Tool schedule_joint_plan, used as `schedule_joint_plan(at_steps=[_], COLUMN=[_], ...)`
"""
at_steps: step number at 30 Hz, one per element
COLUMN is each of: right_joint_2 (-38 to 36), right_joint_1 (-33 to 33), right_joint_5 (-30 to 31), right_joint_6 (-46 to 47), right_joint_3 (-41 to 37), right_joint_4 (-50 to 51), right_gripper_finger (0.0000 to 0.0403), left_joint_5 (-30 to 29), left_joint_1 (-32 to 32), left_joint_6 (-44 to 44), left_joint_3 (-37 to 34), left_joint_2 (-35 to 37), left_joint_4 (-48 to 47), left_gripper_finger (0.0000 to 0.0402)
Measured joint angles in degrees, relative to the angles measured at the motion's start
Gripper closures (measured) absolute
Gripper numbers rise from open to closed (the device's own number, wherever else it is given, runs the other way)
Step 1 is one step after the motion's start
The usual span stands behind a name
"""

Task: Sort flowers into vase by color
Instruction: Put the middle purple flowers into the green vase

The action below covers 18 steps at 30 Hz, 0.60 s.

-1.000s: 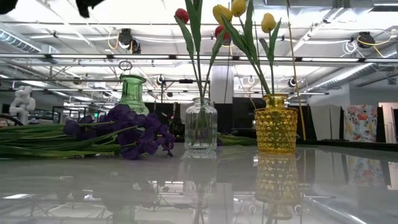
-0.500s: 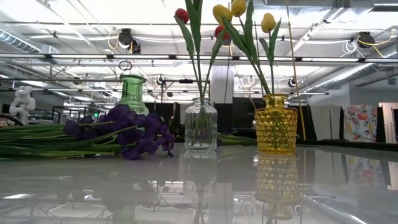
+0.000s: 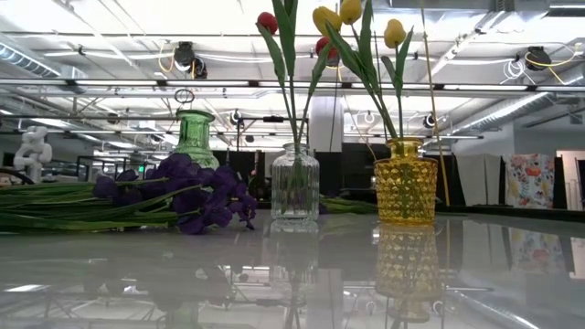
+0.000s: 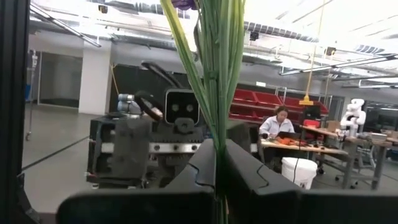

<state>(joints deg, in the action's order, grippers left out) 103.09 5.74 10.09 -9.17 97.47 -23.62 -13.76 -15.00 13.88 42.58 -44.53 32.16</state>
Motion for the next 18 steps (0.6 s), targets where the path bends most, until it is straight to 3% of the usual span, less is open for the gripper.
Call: schedule_joint_plan(at_steps=[6, 18], right_joint_2=[4.74, 9.32], right_joint_1=[0.35, 0.03], right_joint_5=[-0.01, -0.01], right_joint_6=[-0.34, 0.30], right_joint_3=[5.37, 8.13], right_joint_4=[0.73, 0.75], right_gripper_finger=[0.0399, 0.0399], left_joint_5=[3.28, 3.70], left_joint_1=[-0.02, -0.02], left_joint_6=[-1.83, -4.06], left_joint_3=[0.51, 0.62], left_joint_2=[0.00, -1.94], left_joint_4=[0.02, 3.29], left_gripper_finger=[0.0033, 0.0058])
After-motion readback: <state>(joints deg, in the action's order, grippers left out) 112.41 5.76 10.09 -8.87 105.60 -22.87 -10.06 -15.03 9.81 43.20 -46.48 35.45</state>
